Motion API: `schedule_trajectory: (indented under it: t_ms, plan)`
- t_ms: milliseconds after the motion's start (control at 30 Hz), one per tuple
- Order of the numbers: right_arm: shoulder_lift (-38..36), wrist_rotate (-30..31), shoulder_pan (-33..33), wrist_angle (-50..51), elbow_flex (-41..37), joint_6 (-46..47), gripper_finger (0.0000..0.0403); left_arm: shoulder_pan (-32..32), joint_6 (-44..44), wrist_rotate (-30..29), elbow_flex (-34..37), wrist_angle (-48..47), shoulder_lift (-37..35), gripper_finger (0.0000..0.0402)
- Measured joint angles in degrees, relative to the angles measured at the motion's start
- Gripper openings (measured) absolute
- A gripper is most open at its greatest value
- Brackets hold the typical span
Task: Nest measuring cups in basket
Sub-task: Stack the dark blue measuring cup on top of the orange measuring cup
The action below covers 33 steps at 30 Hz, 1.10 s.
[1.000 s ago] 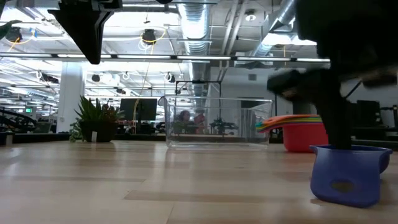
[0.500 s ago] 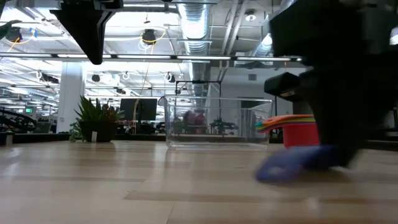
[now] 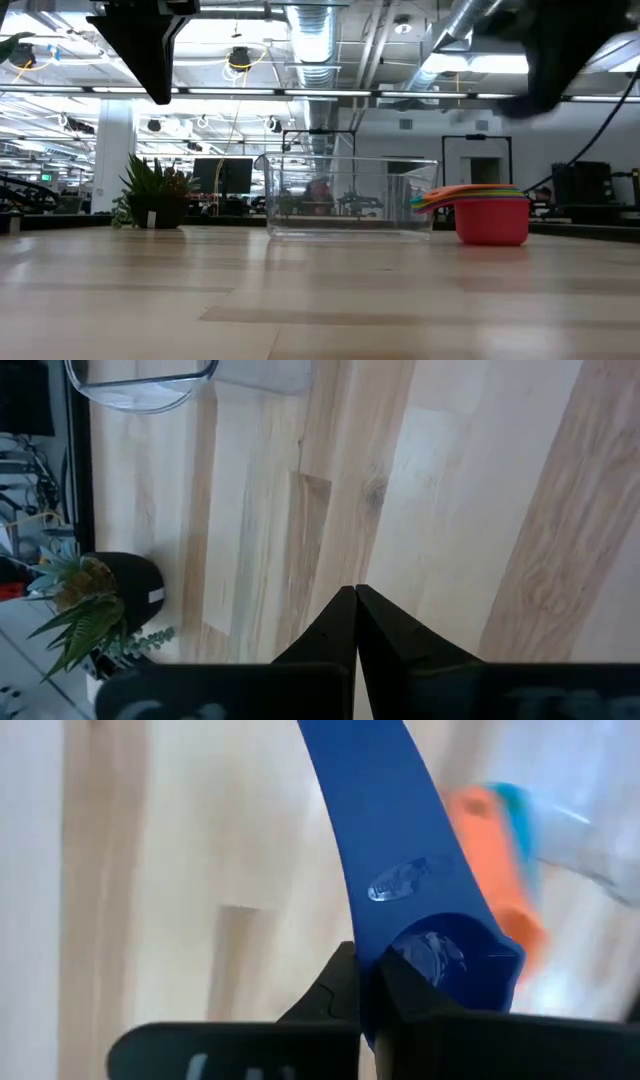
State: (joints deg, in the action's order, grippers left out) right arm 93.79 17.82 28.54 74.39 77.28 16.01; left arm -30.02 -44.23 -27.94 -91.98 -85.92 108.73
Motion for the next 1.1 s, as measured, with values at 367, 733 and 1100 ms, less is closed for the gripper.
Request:
schedule_trajectory:
  t_ms: [367, 733, 1100]
  plan:
    - [-19.1, 5.9, -7.5, -10.2, -15.2, -6.0, 0.0009, 0.0, 0.5, -2.8, 0.0, 0.2, 0.0, 0.0000]
    - [-20.9, 4.4, -12.7, -24.8, -29.0, -14.1, 0.0009, 0.0, 1.1, -3.0, 0.0, 0.1, 0.0, 0.0000]
    - [-20.9, 1.2, -18.7, -31.7, -33.3, -17.4, 0.0011, 0.0, 1.1, -3.2, 0.0, 0.2, 0.0, 0.0000]
